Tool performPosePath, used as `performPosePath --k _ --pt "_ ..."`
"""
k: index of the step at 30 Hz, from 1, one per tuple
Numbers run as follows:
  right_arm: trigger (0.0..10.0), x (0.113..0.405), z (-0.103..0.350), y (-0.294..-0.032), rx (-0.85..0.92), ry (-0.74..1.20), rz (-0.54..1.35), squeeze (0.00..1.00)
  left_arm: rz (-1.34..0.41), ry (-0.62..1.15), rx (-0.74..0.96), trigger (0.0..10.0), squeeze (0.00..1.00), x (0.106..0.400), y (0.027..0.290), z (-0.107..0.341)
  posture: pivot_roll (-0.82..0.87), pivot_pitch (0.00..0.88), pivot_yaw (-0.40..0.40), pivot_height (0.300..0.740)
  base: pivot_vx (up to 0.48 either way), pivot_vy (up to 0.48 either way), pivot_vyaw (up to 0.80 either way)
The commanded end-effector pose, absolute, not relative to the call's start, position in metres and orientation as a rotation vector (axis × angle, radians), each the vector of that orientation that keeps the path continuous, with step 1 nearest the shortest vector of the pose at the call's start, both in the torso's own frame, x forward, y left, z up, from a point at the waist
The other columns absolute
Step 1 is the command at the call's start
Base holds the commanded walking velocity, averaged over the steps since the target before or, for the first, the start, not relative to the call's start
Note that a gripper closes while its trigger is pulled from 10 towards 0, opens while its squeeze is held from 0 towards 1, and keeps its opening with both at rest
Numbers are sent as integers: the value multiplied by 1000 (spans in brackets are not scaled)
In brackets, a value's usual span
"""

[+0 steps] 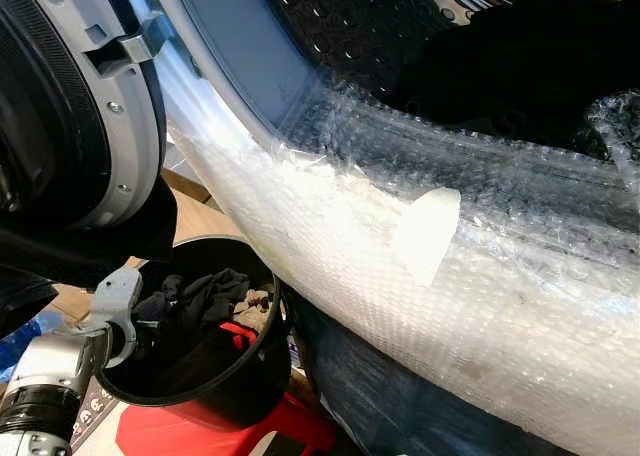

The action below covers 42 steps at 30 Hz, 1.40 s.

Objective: Clothes washing

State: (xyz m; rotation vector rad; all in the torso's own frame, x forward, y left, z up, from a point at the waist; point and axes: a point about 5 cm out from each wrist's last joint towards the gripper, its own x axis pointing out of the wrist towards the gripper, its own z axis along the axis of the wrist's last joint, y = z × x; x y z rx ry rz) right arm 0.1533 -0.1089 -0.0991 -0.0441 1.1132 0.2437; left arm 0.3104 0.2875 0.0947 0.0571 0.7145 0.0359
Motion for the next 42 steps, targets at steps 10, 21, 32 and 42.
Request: performPosePath --k 10,21,32,42 --pt "10000 101 -109 -55 83 1309 303 0 174 752 68 10000 0 301 311 87 -8 216 209 740 0 0 0" --pt "10000 103 -109 -58 81 1307 300 0 194 744 39 0 0 304 311 84 -12 209 208 740 0 0 0" --pt "10000 102 -110 -64 71 1303 296 0 189 721 14 0 0 309 306 86 -14 183 207 740 0 0 0" --pt "10000 107 -109 -62 71 1292 296 0 187 701 -4 0 0 315 301 87 -18 147 204 740 0 0 0"
